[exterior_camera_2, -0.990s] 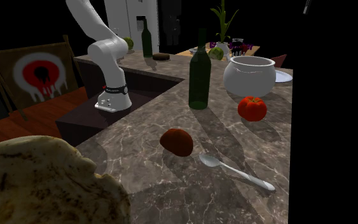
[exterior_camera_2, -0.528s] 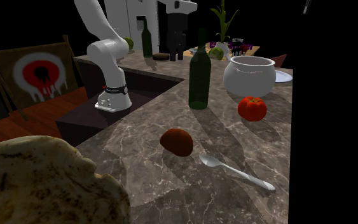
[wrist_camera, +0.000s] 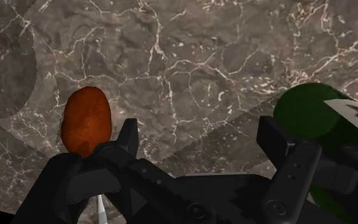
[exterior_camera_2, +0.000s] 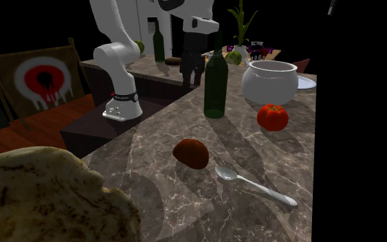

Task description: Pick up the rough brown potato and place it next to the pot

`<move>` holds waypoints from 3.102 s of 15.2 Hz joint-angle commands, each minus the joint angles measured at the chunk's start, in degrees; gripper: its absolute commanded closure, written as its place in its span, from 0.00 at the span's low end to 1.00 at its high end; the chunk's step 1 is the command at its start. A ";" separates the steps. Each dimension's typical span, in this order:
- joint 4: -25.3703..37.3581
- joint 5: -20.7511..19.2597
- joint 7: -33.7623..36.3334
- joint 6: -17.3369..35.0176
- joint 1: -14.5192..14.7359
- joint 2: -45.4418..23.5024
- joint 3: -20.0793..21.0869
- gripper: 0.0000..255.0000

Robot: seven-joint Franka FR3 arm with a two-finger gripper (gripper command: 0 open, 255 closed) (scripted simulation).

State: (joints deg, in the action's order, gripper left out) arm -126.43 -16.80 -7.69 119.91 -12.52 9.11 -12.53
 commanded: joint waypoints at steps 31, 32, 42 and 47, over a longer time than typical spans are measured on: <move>18.83 1.36 -2.68 11.63 -8.50 -31.11 -6.01 1.00; 18.82 1.36 -2.69 11.64 -8.51 -31.12 -6.01 1.00; 19.49 1.33 -3.13 9.78 -8.37 -29.85 -6.07 1.00; 20.85 1.30 -3.88 6.62 -8.15 -27.94 -6.15 1.00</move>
State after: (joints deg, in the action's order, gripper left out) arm -106.04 -15.56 -11.32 127.13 -20.62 -19.00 -18.66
